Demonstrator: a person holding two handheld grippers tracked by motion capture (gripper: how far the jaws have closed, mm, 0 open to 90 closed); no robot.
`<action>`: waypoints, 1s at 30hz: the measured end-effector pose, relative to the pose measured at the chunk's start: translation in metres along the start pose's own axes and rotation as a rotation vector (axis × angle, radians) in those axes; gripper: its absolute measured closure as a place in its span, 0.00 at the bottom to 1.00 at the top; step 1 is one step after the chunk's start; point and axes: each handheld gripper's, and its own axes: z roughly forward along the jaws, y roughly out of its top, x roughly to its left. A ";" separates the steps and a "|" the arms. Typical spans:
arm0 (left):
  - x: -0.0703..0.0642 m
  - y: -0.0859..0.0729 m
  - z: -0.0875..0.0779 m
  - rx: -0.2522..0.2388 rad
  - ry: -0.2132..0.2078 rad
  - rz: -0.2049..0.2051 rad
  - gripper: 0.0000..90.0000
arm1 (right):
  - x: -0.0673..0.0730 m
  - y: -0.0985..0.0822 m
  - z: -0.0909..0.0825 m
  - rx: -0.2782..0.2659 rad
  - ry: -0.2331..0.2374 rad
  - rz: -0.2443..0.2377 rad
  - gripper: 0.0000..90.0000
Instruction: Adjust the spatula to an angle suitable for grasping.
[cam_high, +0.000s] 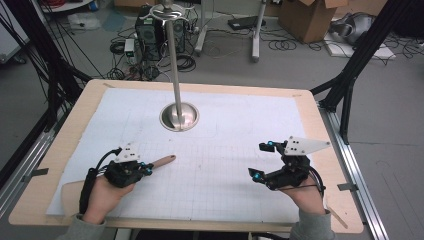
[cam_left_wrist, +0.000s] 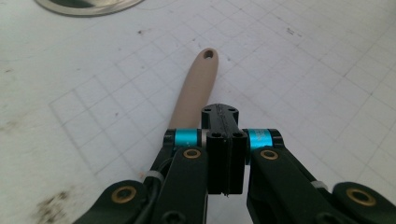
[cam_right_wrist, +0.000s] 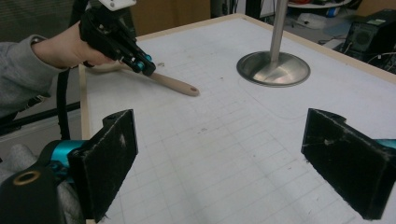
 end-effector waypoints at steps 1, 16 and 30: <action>-0.001 0.001 0.003 0.008 -0.006 0.005 1.00 | 0.000 0.000 0.000 -0.002 0.000 -0.006 0.11; -0.009 0.000 0.037 0.056 -0.018 0.046 1.00 | 0.000 0.000 -0.002 -0.010 0.001 -0.007 0.11; 0.008 0.007 0.042 0.066 0.058 0.023 1.00 | 0.001 0.000 -0.003 -0.011 0.005 -0.006 0.11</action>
